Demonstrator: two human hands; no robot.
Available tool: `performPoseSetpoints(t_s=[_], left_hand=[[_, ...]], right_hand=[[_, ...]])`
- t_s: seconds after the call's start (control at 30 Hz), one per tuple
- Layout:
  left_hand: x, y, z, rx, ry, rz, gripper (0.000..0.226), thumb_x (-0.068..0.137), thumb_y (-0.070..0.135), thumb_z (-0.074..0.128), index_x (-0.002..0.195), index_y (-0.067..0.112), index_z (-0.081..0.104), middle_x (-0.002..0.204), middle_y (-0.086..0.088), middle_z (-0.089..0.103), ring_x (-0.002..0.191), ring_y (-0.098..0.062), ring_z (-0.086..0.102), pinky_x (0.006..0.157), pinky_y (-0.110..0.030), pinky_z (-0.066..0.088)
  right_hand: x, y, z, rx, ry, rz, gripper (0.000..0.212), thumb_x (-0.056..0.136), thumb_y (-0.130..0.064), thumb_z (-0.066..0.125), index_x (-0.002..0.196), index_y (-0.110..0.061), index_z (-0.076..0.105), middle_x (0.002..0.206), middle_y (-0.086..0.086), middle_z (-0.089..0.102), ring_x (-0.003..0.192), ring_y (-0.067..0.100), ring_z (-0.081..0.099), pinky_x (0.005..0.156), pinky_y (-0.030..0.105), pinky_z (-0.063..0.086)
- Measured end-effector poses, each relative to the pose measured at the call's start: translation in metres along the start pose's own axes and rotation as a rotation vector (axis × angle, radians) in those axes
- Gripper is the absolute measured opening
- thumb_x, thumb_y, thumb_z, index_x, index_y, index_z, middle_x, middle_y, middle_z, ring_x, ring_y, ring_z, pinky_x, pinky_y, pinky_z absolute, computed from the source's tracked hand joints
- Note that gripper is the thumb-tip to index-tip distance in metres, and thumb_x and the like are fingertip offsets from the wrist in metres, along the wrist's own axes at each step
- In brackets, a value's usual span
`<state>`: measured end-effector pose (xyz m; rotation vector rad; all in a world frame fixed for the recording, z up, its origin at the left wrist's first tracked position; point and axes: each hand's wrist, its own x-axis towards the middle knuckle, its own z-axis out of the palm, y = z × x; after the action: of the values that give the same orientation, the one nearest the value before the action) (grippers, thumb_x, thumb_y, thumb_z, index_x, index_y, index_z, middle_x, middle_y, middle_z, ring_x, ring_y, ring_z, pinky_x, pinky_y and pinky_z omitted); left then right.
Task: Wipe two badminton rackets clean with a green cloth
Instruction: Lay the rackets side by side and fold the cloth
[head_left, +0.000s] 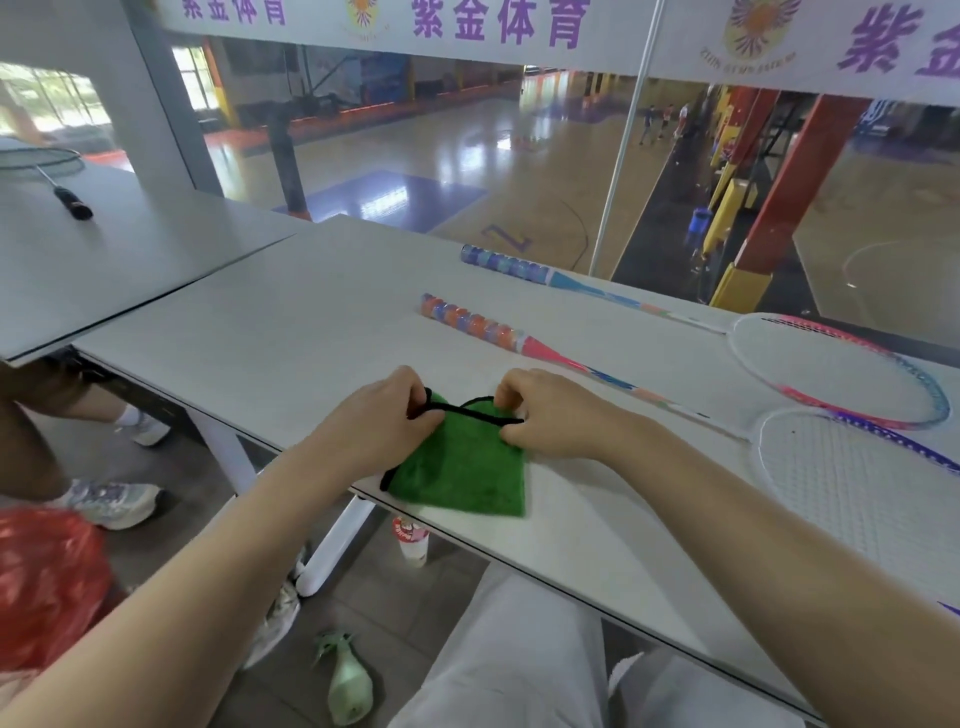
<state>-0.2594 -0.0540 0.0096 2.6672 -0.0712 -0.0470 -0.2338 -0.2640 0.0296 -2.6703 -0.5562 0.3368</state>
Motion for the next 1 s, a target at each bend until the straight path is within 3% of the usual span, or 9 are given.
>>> performPoseSetpoints(t_s=[0.1,0.23,0.3,0.43,0.53,0.63,0.73,0.87,1.0], left_hand=[[0.005,0.004,-0.009,-0.042,-0.16,-0.103,0.05,0.089,0.051,0.062,0.126,0.023,0.042,0.112,0.001,0.059,0.098,-0.019,0.056,0.077,-0.031,0.042],[0.013,0.006,-0.017,0.053,-0.235,0.015,0.025,0.096,0.038,0.056,0.108,0.015,0.057,0.103,-0.002,0.061,0.096,-0.023,0.058,0.08,-0.034,0.044],[0.017,0.004,-0.022,-0.035,-0.217,0.052,0.014,0.1,0.029,0.049,0.101,0.017,0.057,0.097,-0.002,0.061,0.093,-0.023,0.06,0.078,-0.035,0.045],[0.041,-0.011,-0.039,-0.275,-0.148,0.0,0.009,0.1,0.025,0.049,0.1,0.025,0.058,0.1,-0.002,0.062,0.095,-0.019,0.058,0.086,-0.037,0.046],[0.075,-0.026,-0.05,-0.272,-0.092,-0.008,0.009,0.099,0.021,0.05,0.1,0.022,0.059,0.098,-0.004,0.062,0.094,-0.022,0.057,0.084,-0.036,0.045],[0.123,-0.041,-0.065,-0.089,0.004,-0.007,0.009,0.098,0.018,0.05,0.097,0.02,0.059,0.089,0.001,0.058,0.089,-0.023,0.055,0.068,-0.029,0.04],[0.179,-0.06,-0.085,0.026,0.073,-0.062,0.012,0.098,0.016,0.05,0.101,0.02,0.06,0.088,0.003,0.055,0.09,-0.022,0.051,0.067,-0.031,0.035],[0.263,-0.092,-0.095,0.128,0.095,-0.147,0.025,0.095,0.012,0.05,0.116,0.017,0.063,0.113,-0.008,0.06,0.103,-0.027,0.052,0.081,-0.029,0.036],[0.33,-0.124,-0.084,0.055,0.184,-0.138,0.033,0.088,0.003,0.054,0.115,0.019,0.064,0.117,-0.007,0.06,0.108,-0.028,0.055,0.085,-0.027,0.037]], right_hand=[[0.006,-0.003,-0.001,0.048,-0.127,0.047,0.05,0.085,-0.021,0.061,0.132,-0.022,0.043,0.113,0.001,0.061,0.099,0.02,0.058,0.083,0.035,0.051],[0.014,-0.006,-0.008,-0.034,-0.173,-0.016,0.016,0.086,-0.025,0.059,0.102,-0.022,0.058,0.095,-0.004,0.058,0.09,0.018,0.056,0.067,0.027,0.044],[0.02,-0.007,-0.015,0.001,-0.169,-0.032,0.009,0.086,-0.027,0.058,0.092,-0.021,0.059,0.089,-0.003,0.06,0.081,0.016,0.058,0.064,0.028,0.045],[0.052,-0.012,-0.036,0.143,-0.12,-0.043,0.018,0.086,-0.026,0.057,0.095,-0.013,0.064,0.093,0.004,0.067,0.081,0.019,0.071,0.077,0.035,0.059],[0.091,-0.018,-0.052,0.151,-0.131,-0.065,0.017,0.088,-0.022,0.056,0.094,-0.011,0.066,0.084,0.007,0.073,0.072,0.019,0.073,0.064,0.024,0.056],[0.143,-0.024,-0.06,0.045,-0.121,-0.11,0.017,0.088,-0.027,0.055,0.083,-0.016,0.067,0.068,0.0,0.068,0.058,0.016,0.064,0.047,0.015,0.044],[0.207,-0.032,-0.064,-0.039,-0.1,-0.185,0.024,0.091,-0.03,0.052,0.072,-0.018,0.062,0.065,-0.004,0.065,0.061,0.013,0.059,0.052,0.022,0.04],[0.298,-0.027,-0.064,-0.118,-0.061,-0.236,0.039,0.097,-0.032,0.047,0.06,-0.018,0.047,0.064,0.0,0.05,0.068,0.024,0.05,0.052,0.028,0.03],[0.366,-0.011,-0.056,-0.138,0.001,-0.192,0.032,0.099,-0.028,0.044,0.074,-0.011,0.052,0.08,0.004,0.049,0.079,0.026,0.047,0.068,0.028,0.032]])
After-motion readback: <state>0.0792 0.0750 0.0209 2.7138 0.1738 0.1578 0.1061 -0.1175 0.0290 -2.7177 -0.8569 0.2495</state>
